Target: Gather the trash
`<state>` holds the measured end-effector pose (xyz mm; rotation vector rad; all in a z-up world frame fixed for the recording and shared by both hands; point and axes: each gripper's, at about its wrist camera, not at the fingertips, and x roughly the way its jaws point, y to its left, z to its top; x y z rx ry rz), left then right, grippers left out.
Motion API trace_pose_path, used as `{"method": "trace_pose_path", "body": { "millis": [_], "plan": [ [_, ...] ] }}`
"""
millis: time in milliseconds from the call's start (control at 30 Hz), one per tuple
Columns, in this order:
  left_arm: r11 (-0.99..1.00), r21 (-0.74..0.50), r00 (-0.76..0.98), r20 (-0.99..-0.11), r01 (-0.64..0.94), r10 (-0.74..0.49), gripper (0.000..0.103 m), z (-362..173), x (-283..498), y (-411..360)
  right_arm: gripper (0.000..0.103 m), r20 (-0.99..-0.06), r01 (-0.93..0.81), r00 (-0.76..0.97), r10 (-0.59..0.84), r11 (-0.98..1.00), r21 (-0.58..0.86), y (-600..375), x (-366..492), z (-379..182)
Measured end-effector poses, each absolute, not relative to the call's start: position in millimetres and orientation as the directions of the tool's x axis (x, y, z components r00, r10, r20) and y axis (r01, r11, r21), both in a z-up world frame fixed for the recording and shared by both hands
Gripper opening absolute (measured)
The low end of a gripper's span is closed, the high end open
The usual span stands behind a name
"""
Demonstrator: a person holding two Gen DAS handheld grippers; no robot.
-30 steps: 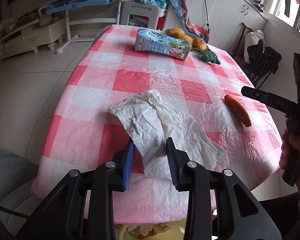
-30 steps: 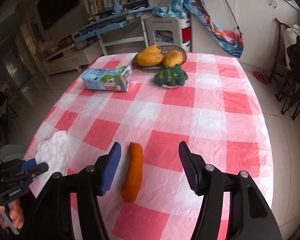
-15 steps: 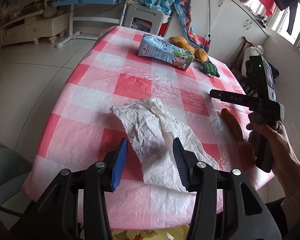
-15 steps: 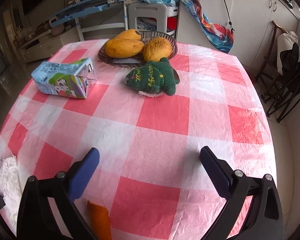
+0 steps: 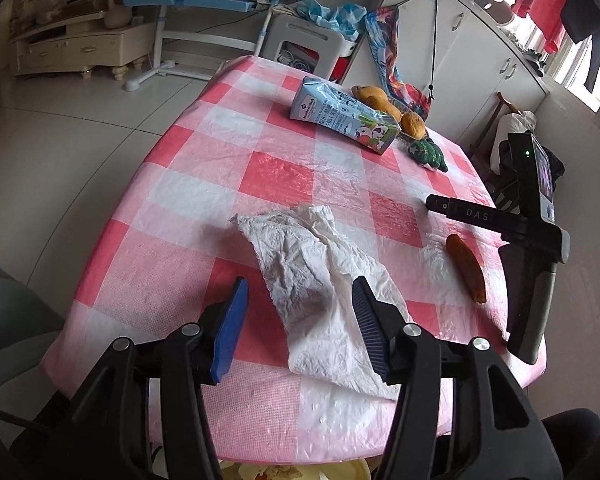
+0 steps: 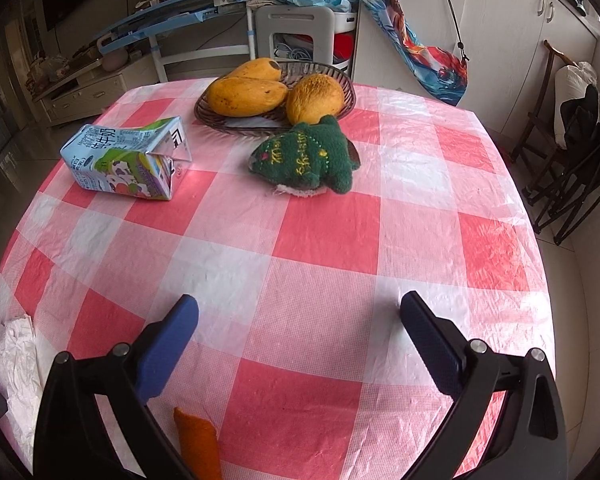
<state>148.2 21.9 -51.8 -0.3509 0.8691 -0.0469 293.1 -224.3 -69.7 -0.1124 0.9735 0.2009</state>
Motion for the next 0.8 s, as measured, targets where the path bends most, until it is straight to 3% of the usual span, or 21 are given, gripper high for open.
{"method": "trace_pose_path", "body": {
  "millis": [800],
  "plan": [
    [0.922,-0.353,0.703,-0.696,-0.162,-0.143,0.053,-45.3,145.7,35.4,0.096,-0.83,-0.219,0.545,0.119,0.976,-0.005,-223.8,292.7,-69.7]
  ]
}}
